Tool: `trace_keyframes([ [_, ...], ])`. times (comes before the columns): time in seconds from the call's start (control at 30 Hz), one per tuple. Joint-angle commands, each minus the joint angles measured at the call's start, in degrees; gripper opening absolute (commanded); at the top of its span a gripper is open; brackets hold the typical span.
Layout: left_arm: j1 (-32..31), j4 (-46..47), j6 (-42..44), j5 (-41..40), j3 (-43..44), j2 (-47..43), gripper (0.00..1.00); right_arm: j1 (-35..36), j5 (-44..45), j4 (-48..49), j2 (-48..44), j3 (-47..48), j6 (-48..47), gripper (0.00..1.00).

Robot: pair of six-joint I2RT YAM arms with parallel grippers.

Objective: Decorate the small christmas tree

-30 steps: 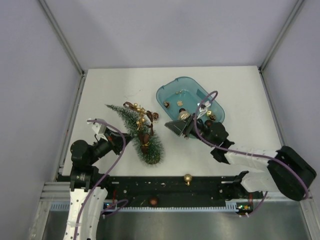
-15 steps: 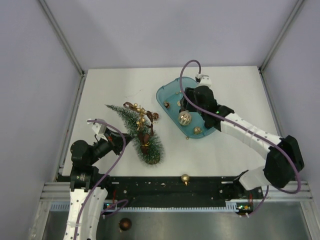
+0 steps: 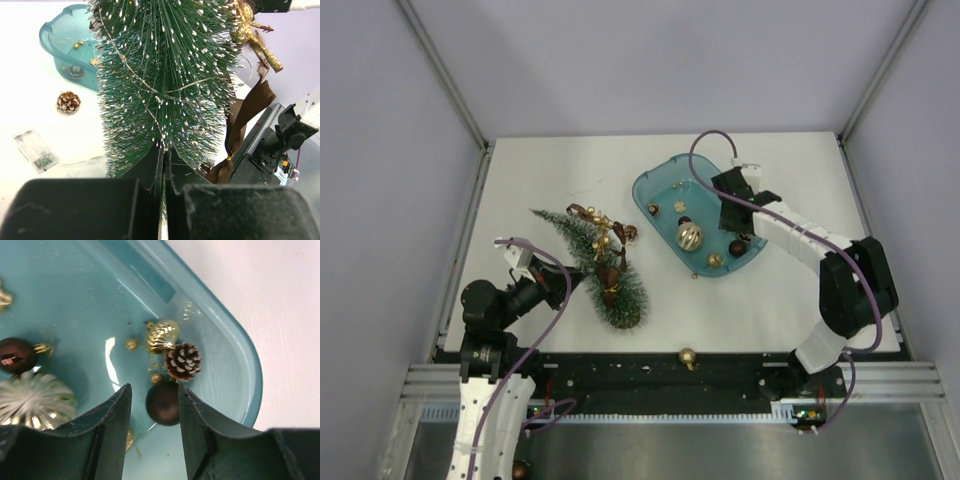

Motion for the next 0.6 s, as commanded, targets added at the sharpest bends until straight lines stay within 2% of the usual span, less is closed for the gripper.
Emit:
trace_keyframes([
  [0.0, -0.02, 1.15, 0.46, -0.49, -0.05, -2.11, 0.00, -2.67, 3.32, -1.58, 4.34, 3.95, -0.18, 0.40],
  [0.23, -0.02, 1.32, 0.37, -0.66, -0.14, -1.76, 0.00, -3.20, 6.74, -1.32, 12.51, 8.87, -2.47, 0.41],
  [0.57, -0.11, 1.41, 0.46, -0.49, -0.23, -1.68, 0.00, -4.52, 6.57, -1.32, 20.87, 14.85, -3.70, 0.41],
])
